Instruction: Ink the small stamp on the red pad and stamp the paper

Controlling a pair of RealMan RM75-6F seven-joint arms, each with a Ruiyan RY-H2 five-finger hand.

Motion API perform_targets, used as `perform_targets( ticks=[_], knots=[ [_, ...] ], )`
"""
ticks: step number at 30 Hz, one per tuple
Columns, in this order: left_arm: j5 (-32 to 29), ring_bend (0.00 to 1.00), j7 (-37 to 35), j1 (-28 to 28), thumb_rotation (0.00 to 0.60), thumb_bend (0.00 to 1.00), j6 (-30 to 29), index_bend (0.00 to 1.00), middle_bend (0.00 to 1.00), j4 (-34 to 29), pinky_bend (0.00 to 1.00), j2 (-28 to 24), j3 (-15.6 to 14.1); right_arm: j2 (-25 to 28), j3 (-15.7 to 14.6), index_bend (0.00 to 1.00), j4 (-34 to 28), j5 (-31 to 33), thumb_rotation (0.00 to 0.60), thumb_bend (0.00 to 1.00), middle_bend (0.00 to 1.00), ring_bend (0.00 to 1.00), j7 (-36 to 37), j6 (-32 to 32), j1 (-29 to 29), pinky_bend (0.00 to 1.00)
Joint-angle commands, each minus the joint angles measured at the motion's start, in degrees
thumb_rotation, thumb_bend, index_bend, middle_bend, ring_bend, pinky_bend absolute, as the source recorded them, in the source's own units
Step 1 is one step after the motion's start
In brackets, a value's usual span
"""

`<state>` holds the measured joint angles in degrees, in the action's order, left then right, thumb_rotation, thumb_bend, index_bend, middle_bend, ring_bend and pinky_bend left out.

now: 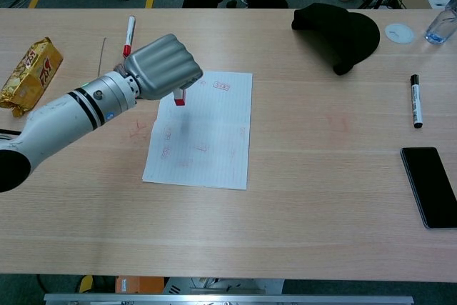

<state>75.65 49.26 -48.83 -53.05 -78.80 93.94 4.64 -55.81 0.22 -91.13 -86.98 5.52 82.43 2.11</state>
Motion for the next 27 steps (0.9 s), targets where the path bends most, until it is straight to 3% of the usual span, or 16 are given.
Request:
perform_targets(
  ticks=[1, 15, 27],
  knots=[
    [-0.53, 1.00, 0.67, -0.09, 0.600, 0.30, -0.20, 0.65, 1.00, 1.55, 1.00, 1.65, -0.37, -0.03, 0.00, 0.30, 0.11, 0.08, 0.600, 0.05, 0.38, 0.34, 0.08, 0.00, -0.06, 0.48],
    [-2.64, 1.00, -0.39, 0.43, 0.600, 0.30, 0.64, 0.65, 1.00, 12.41, 1.00, 8.11, -1.29, 0.04, 0.08, 0.30, -0.28, 0.63, 0.600, 0.05, 0.38, 0.34, -0.79, -0.63, 0.03, 0.48],
    [-1.85, 1.00, -2.23, 0.81, 0.600, 0.30, 0.87, 0.65, 1.00, 15.82, 1.00, 10.35, -2.05, 0.22, 0.17, 0.30, -1.02, 0.92, 0.600, 0.05, 0.38, 0.34, -1.75, -0.99, 0.17, 0.48]
  ],
)
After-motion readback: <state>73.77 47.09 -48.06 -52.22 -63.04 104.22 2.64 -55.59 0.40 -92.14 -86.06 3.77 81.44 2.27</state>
